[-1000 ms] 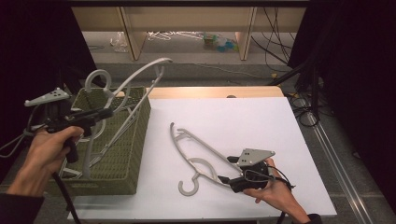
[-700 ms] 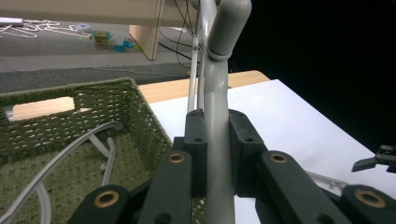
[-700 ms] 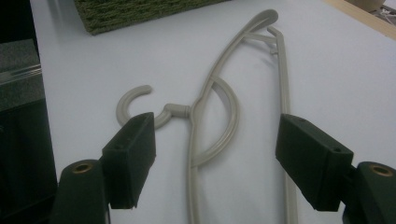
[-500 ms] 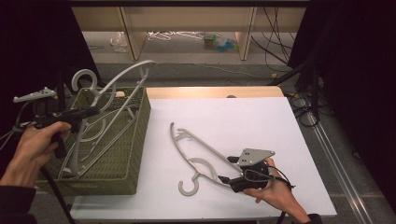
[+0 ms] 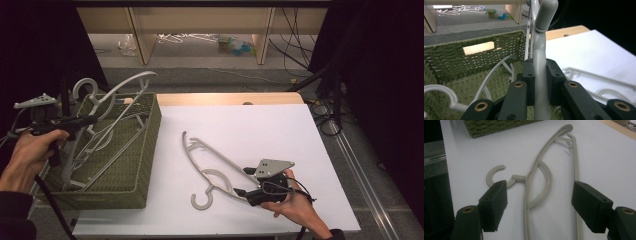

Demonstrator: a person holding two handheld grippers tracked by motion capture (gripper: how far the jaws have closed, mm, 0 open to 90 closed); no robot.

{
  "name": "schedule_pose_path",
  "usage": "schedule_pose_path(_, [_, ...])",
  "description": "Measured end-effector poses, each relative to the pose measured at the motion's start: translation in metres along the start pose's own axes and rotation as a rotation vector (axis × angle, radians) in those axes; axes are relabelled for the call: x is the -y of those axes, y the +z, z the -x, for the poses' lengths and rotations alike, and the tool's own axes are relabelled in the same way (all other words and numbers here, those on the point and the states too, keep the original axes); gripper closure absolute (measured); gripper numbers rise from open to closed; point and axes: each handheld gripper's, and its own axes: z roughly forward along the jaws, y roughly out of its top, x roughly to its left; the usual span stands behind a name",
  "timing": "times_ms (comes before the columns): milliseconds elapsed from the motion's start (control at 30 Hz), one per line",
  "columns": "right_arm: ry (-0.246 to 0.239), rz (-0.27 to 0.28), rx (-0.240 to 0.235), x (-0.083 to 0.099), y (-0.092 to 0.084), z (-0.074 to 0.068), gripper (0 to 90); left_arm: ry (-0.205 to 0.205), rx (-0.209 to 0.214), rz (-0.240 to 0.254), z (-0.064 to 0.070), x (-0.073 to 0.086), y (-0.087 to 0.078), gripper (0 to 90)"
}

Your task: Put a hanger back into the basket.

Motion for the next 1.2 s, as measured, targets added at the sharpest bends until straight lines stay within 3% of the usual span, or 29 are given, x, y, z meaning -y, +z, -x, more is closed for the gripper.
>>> schedule_pose_path(167, [-0.002,0.011,0.007,0.0,0.001,0.0,29.7,0.013,-0.015,-0.019,-0.009,0.01,-0.001,79.0])
schedule_pose_path(467, [0.001,-0.004,0.003,0.0,0.001,-0.001,29.8,-0.005,-0.04,-0.047,-0.026,0.029,-0.008,79.0])
schedule_pose_path(733, [0.0,0.006,0.005,0.0,0.002,0.0,29.8,0.004,-0.015,-0.06,-0.031,0.041,-0.009,79.0])
schedule_pose_path(833, [0.001,0.002,0.003,0.0,0.001,-0.001,29.9,0.007,0.014,-0.066,-0.03,0.044,-0.006,79.0])
schedule_pose_path(1200, [-0.002,0.003,0.001,0.0,0.001,0.0,29.9,-0.031,-0.007,-0.135,-0.031,0.057,0.016,78.8])
